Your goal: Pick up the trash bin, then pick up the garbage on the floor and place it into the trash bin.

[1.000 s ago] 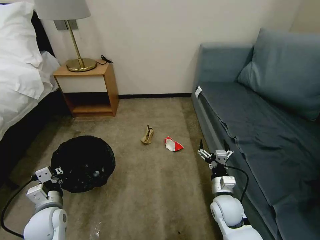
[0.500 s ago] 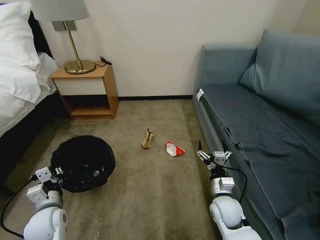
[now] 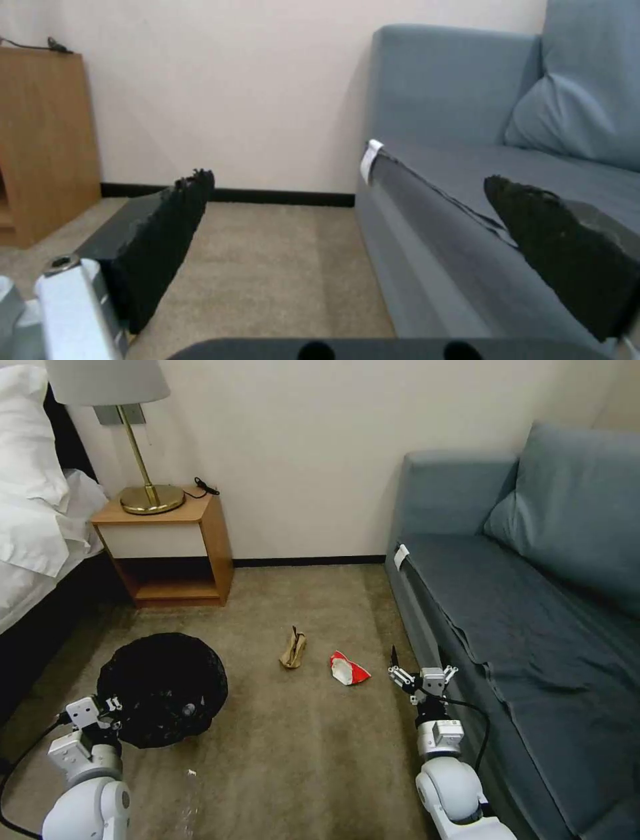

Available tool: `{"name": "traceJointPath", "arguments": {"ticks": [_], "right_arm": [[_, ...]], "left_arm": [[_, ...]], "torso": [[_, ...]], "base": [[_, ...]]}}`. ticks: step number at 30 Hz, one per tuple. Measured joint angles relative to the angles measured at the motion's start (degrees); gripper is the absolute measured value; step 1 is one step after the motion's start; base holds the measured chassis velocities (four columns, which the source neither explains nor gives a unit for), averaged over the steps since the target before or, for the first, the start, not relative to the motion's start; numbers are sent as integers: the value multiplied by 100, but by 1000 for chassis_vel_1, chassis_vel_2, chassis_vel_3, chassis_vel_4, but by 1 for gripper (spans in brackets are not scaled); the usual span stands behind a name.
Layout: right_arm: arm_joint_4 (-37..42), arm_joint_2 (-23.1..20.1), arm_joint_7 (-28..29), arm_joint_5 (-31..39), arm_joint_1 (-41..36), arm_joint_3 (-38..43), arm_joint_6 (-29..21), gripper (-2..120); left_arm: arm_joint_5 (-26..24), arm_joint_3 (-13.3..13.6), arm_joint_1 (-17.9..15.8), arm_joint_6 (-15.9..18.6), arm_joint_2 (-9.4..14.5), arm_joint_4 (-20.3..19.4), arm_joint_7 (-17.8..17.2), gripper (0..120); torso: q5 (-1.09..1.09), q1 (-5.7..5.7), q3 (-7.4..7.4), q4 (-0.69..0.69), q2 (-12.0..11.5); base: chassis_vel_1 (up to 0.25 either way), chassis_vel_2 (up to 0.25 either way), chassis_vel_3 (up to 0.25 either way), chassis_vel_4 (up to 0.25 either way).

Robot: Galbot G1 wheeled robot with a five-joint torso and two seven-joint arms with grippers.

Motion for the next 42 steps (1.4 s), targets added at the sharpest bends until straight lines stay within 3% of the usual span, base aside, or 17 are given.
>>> {"name": "traceJointPath", "arguments": {"ticks": [42], "right_arm": [[-99, 10, -28, 5, 51, -21, 26, 100]], "left_arm": [[-8, -8, 1, 17, -8, 25, -17, 5]], "torso": [[0, 0, 0, 0, -1]], "base": [[-89, 87, 89, -84]]}}
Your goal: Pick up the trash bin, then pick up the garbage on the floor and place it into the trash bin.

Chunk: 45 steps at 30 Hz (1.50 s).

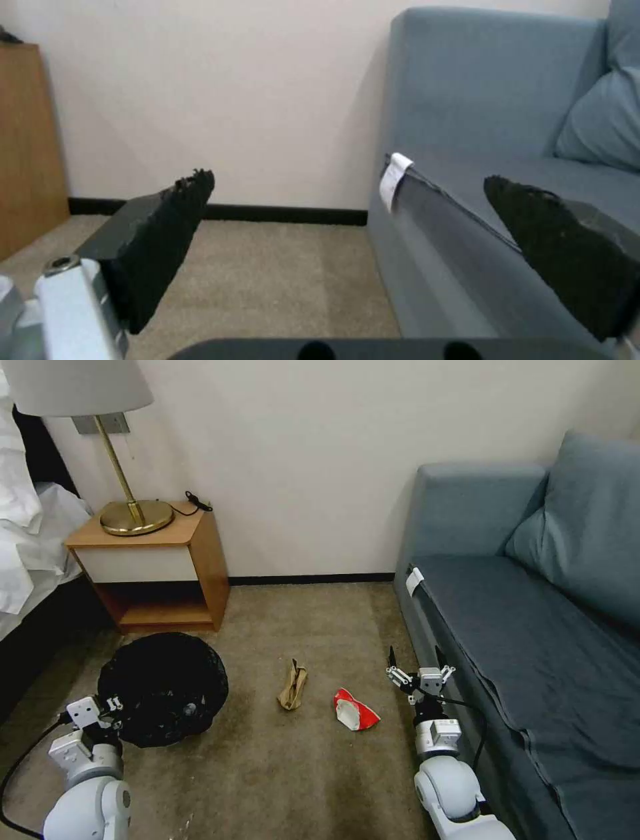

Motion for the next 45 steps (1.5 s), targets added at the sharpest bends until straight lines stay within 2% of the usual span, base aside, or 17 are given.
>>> {"name": "traceJointPath", "arguments": {"ticks": [15, 38, 43, 44, 45], "right_arm": [[11, -16, -182, -58, -45, -18, 247, 100], [-13, -89, -290, -315, 18, -69, 329, 100], [-30, -247, -326, -276, 152, -227, 312, 100], [-32, -437, -483, -92, 308, -392, 299, 100], [-32, -437, -483, -92, 308, -392, 299, 100]], "left_arm": [[-9, -14, 58, -47, -7, -20, 11, 5], [-19, -30, 47, -51, -33, -40, 15, 5], [-20, -28, 62, -51, -32, -34, 27, 5], [-17, -71, 28, -50, -34, -13, 46, 5], [-17, -71, 28, -50, -34, -13, 46, 5]], "torso": [[0, 1, 0, 0, 0], [0, 0, 0, 0, 0], [1, 0, 0, 0, 0], [0, 0, 0, 0, 0], [0, 0, 0, 0, 0]], "base": [[-77, 79, 75, -72], [0, 0, 0, 0], [0, 0, 0, 0], [0, 0, 0, 0], [0, 0, 0, 0]]}}
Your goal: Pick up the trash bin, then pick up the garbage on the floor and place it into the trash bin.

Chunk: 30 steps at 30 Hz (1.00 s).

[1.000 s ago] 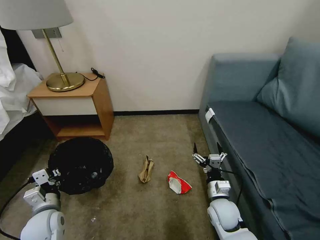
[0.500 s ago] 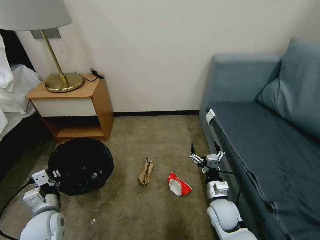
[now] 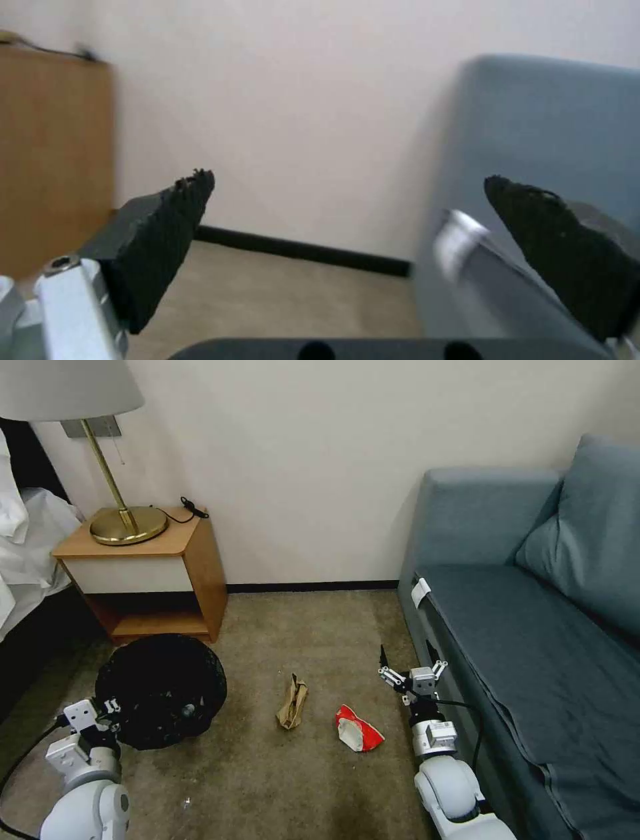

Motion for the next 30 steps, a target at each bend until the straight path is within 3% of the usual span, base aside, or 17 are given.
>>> {"name": "traceJointPath", "arguments": {"ticks": [2, 3, 5, 7, 14, 21, 27, 29, 30], "right_arm": [[-33, -561, -797, 673, 377, -396, -142, 100], [-33, -561, -797, 673, 377, -396, -142, 100], [-422, -1233, -1629, 1280, 1048, -1037, -185, 100], [-638, -1377, -1828, 1455, 1327, -1356, -183, 100], [-1616, -1371, -2477, 1863, 2306, -2535, -206, 100], [-2394, -1136, -2799, 1453, 2774, -3044, -312, 100], [-2825, -1188, -2611, 1213, 2904, -3211, -831, 100], [-2843, -1412, -2669, 1367, 2930, -3286, -1531, 100], [-2843, -1412, -2669, 1367, 2930, -3286, -1531, 100]], "left_arm": [[51, -89, -53, 9, -20, 16, 53, 5], [51, -89, -53, 9, -20, 16, 53, 5], [175, -123, -41, 18, -118, 9, 64, 5], [223, -131, -32, 19, -164, 6, 65, 5], [461, -244, -42, 9, -373, 40, 55, 5], [532, -397, -79, 9, -417, 65, 38, 5], [536, -387, -117, 8, -425, 100, 30, 5], [563, -337, -175, 9, -425, 132, 24, 5], [563, -337, -175, 9, -425, 132, 24, 5]], "torso": [[3, 0, 0, 0, 0], [3, 0, 0, 0, 0], [-2, 0, 0, 0, 0], [0, 0, 0, 1, 0], [0, 0, 0, 1, 0], [0, 0, 0, 2, 0], [2, 0, 0, 1, 0], [1, 0, 0, 0, 0], [1, 0, 0, 0, 0]], "base": [[0, 0, 0, 0], [0, 0, 0, 0], [0, 0, 0, 0], [0, 0, 0, 0], [0, 0, 0, 0], [0, 0, 0, 0], [0, 0, 0, 0], [0, 0, 0, 0], [0, 0, 0, 0]]}}
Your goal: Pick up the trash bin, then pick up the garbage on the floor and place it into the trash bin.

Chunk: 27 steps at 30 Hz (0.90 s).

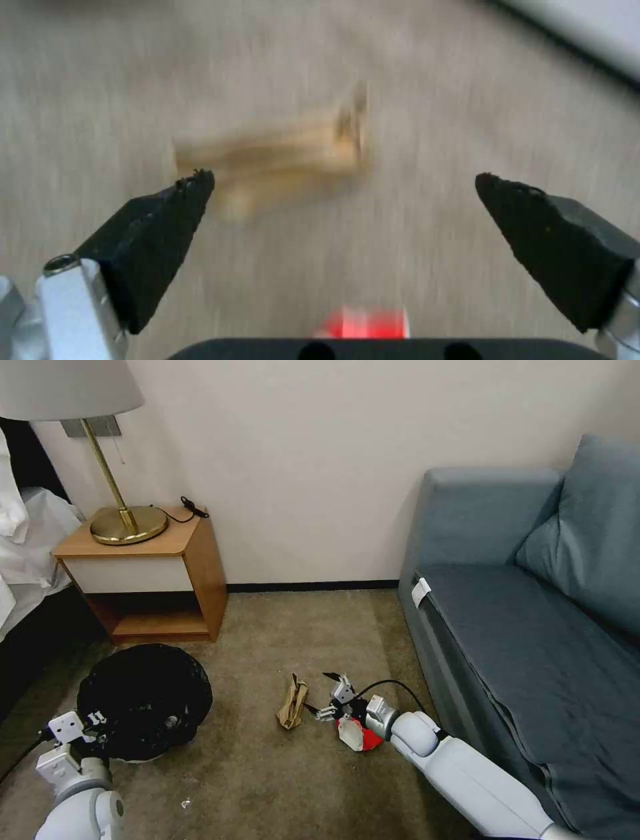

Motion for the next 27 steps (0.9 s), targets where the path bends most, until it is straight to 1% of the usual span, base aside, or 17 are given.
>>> {"name": "traceJointPath", "arguments": {"ticks": [2, 3, 5, 7, 9, 11, 16, 22, 23, 24, 26, 27], "right_arm": [[-14, -92, -117, 50, -8, -8, -378, 100], [-14, -92, -117, 50, -8, -8, -378, 100], [-118, -88, -248, 122, -17, 10, -676, 100], [-132, -84, -264, 130, -17, 15, -695, 100], [-279, -16, -417, 136, -39, 55, -821, 100], [-370, 31, -471, 94, -45, 67, -821, 100], [-905, 339, -664, -242, -26, 106, -686, 100], [-1143, 481, -775, -402, 6, 143, -570, 100], [-1175, 482, -809, -430, -6, 173, -518, 96], [-1175, 482, -809, -430, -6, 173, -518, 96], [-1201, 441, -848, -474, -86, 248, -387, 85], [-1201, 441, -848, -474, -86, 248, -387, 85]], "left_arm": [[3, 41, -27, -7, 0, 27, -3, 5], [3, 41, -27, -7, 0, 27, -3, 5], [2, 80, -33, -29, -1, 57, -2, 5], [1, 84, -33, -32, -1, 63, -3, 5], [-3, 88, -49, -34, -1, 97, -4, 5], [-4, 84, -64, -35, 4, 107, -4, 5], [-3, 77, -69, -25, 24, 84, -13, 5], [-6, 70, -19, -14, 25, -1, -19, 5], [-15, 54, -8, -12, 25, -32, -19, 5], [-15, 54, -8, -12, 25, -32, -19, 5], [-43, 28, 9, -7, 27, -79, -19, 5], [-43, 28, 9, -7, 27, -79, -19, 5]], "torso": [[-2, 0, 0, -2, 0], [-2, 0, 0, -2, 0], [0, 0, 0, 0, 0], [-1, 0, 0, 0, 0], [-1, 0, 0, 0, 0], [-1, 0, 0, 0, 0], [-1, 0, 0, 1, 0], [-2, 0, -1, 1, 1], [-2, 0, -1, 1, 1], [-2, 0, -1, 1, 1], [0, 0, -1, 1, 1], [0, 0, -1, 1, 1]], "base": [[0, 0, 0, 0], [0, 0, 0, 0], [0, 0, 0, 0], [0, 0, 0, 0], [0, 0, 0, 0], [0, 0, 0, 0], [0, 0, 0, 0], [0, 0, 0, 0], [0, 0, 0, 0], [0, 0, 0, 0], [0, 0, 0, 0], [0, 0, 0, 0]]}}
